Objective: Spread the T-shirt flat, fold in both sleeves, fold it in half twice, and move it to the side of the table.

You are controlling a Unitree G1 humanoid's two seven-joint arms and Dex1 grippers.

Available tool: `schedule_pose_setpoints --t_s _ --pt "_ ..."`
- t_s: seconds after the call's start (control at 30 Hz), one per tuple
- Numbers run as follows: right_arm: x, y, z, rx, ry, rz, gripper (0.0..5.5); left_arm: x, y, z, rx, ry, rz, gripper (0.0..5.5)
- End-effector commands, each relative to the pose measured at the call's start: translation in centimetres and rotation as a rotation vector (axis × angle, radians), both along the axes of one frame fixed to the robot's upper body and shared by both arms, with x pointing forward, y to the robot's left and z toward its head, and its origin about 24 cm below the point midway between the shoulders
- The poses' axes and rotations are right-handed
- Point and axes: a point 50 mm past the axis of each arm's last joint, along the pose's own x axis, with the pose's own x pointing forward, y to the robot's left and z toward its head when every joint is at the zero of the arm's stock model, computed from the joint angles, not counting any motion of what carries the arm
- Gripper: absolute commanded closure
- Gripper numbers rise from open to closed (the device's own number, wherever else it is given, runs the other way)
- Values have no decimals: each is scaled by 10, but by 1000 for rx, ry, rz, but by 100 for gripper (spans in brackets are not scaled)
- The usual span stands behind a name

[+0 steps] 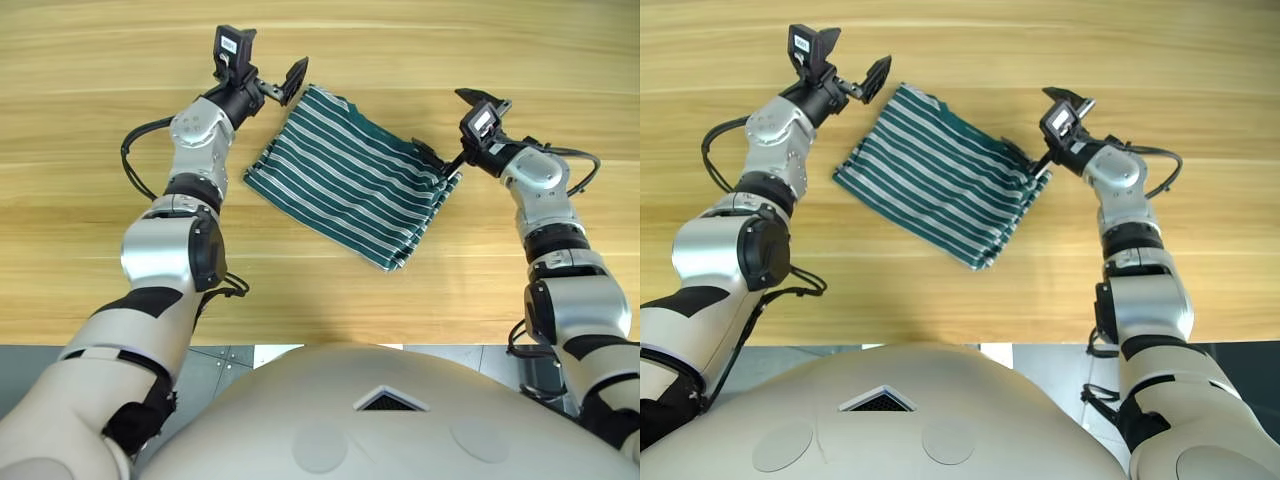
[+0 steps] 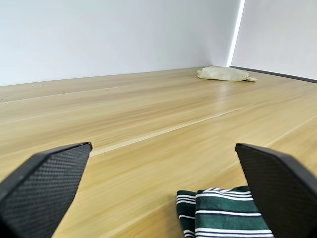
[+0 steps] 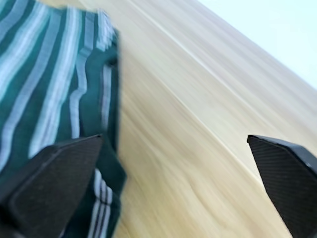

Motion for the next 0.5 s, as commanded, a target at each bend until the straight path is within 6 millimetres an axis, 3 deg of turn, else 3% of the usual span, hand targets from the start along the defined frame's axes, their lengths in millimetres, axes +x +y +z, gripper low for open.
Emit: schedule_pose_setpoints --t_s 0.03,0.17,0.33,0.43,0.5 --pt "-33 -12 -15 -145 97 173 10 0 5 1 6 -1 10 11" --pt "-73 -17 -31 -180 240 329 10 1 6 2 8 -2 15 11" --pt "-92 -27 -42 -233 333 325 10 2 8 3 12 -5 19 11" --pt "-111 -2 -34 -131 301 469 10 2 7 5 12 -10 16 11" --pt "-119 18 -8 -2 201 561 10 3 8 6 14 -12 14 11"
